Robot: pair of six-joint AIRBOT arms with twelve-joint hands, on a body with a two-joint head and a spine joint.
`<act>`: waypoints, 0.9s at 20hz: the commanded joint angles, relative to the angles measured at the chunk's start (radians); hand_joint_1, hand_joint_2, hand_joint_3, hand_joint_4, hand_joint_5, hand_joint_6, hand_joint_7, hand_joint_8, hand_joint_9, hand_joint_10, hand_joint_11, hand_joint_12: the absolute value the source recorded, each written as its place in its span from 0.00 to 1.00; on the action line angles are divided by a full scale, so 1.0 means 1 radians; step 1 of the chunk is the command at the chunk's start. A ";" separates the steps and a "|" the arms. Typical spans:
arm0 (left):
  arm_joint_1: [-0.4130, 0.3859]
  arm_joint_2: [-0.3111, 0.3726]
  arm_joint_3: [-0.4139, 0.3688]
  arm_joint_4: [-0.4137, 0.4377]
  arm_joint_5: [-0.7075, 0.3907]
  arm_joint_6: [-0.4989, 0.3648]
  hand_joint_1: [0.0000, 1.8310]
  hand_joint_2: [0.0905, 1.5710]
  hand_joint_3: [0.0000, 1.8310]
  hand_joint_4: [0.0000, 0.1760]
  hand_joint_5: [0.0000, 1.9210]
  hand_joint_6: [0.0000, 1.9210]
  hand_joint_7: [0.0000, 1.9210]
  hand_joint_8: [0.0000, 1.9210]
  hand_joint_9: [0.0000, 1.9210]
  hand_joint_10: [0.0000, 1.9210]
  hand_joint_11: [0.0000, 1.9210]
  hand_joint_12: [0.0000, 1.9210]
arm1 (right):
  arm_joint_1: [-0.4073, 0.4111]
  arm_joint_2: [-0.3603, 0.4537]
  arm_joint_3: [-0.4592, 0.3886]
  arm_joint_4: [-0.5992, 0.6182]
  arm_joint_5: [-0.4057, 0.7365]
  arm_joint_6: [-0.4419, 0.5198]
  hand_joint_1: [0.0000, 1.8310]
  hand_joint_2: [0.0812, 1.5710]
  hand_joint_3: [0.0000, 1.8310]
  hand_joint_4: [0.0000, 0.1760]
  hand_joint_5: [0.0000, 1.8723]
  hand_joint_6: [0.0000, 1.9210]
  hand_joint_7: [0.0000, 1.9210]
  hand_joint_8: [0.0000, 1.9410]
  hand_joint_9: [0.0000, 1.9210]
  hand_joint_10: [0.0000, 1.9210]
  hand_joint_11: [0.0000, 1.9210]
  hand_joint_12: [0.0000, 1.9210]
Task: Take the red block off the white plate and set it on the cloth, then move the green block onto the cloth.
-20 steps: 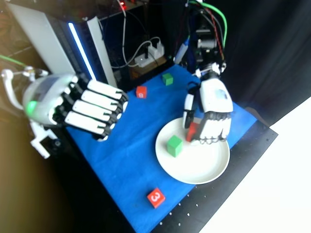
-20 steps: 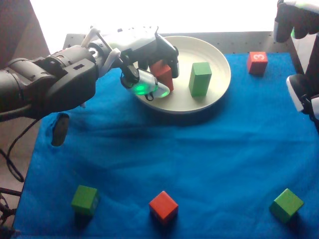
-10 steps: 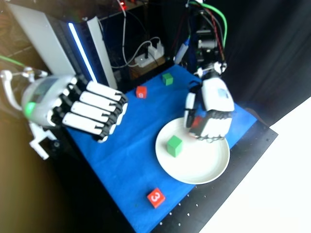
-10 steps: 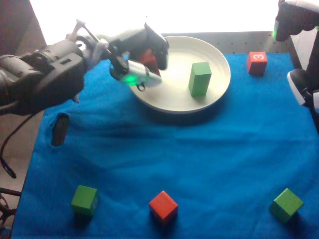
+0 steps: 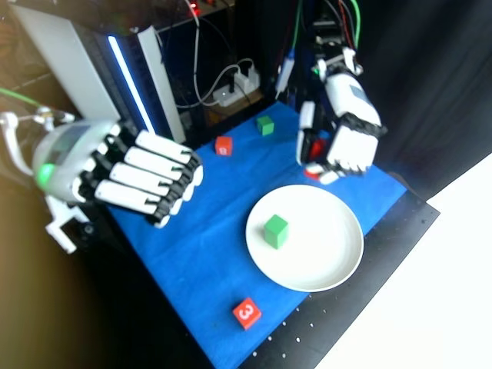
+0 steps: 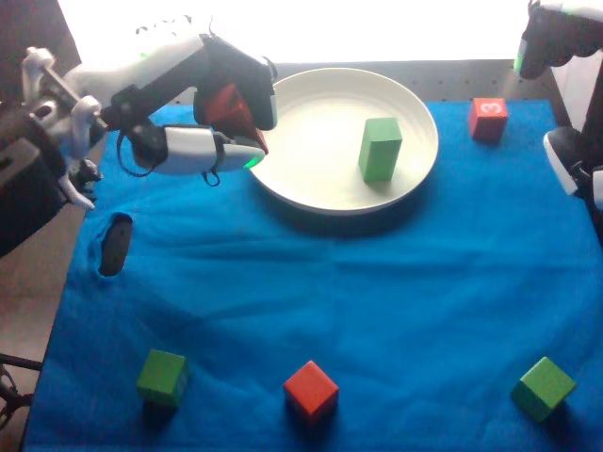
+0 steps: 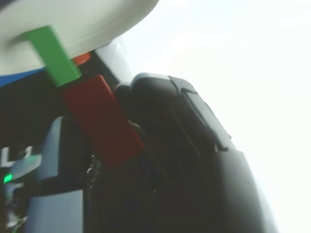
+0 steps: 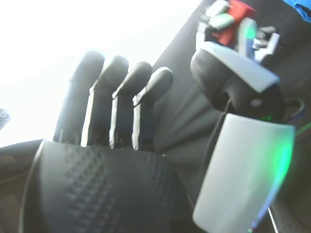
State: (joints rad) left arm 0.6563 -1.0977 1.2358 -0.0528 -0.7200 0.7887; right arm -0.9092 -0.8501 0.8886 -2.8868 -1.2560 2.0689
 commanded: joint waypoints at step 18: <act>0.187 0.094 -0.187 0.064 -0.146 0.005 0.74 0.75 0.00 0.00 0.38 0.60 0.41 0.70 0.42 0.79 0.38 0.89 | 0.012 0.010 -0.012 -0.008 -0.121 0.001 0.69 0.27 0.56 0.00 0.29 0.72 0.29 0.75 0.24 0.86 0.25 1.00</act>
State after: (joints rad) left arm 0.8532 -0.9997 1.0489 0.0147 -0.7506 0.7963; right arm -0.9092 -0.8452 0.8768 -2.8761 -1.2568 2.0689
